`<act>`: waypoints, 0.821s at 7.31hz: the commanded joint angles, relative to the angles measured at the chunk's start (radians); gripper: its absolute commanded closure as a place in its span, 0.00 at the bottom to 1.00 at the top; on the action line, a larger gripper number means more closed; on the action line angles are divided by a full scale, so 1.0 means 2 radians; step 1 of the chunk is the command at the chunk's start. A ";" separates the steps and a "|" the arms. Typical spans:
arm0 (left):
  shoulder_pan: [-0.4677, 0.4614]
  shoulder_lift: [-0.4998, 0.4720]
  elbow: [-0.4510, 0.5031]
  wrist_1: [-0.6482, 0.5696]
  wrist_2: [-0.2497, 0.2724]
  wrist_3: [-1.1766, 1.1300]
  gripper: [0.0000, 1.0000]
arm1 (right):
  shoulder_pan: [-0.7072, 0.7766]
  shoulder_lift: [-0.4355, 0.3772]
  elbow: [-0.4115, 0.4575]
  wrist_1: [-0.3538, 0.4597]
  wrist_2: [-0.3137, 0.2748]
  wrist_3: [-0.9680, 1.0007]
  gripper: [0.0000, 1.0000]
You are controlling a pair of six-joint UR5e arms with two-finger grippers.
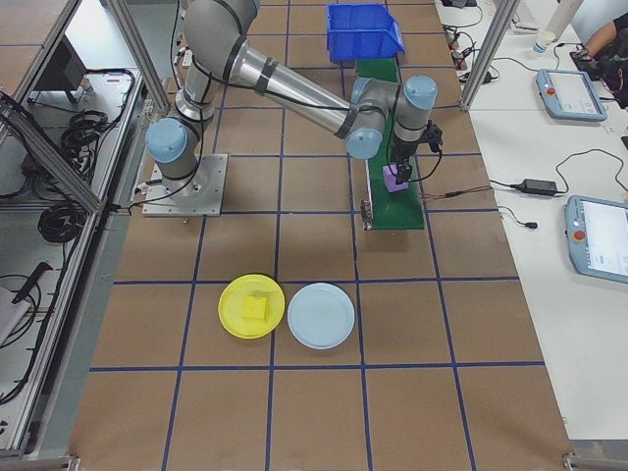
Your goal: Move block left to right into plate
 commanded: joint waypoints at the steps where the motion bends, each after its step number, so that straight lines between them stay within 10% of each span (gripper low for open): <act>1: -0.001 0.000 0.001 0.000 0.000 0.000 0.00 | -0.019 0.006 0.007 -0.011 0.000 -0.010 0.06; 2: -0.001 0.000 0.001 0.000 0.000 0.000 0.00 | -0.027 0.013 0.007 -0.014 -0.002 -0.029 0.10; 4: -0.001 0.000 0.001 0.000 0.000 0.000 0.00 | -0.030 0.013 0.000 -0.015 -0.008 -0.032 0.49; 6: -0.001 0.000 0.001 0.000 0.000 0.000 0.00 | -0.104 0.008 -0.021 -0.015 -0.026 -0.124 0.56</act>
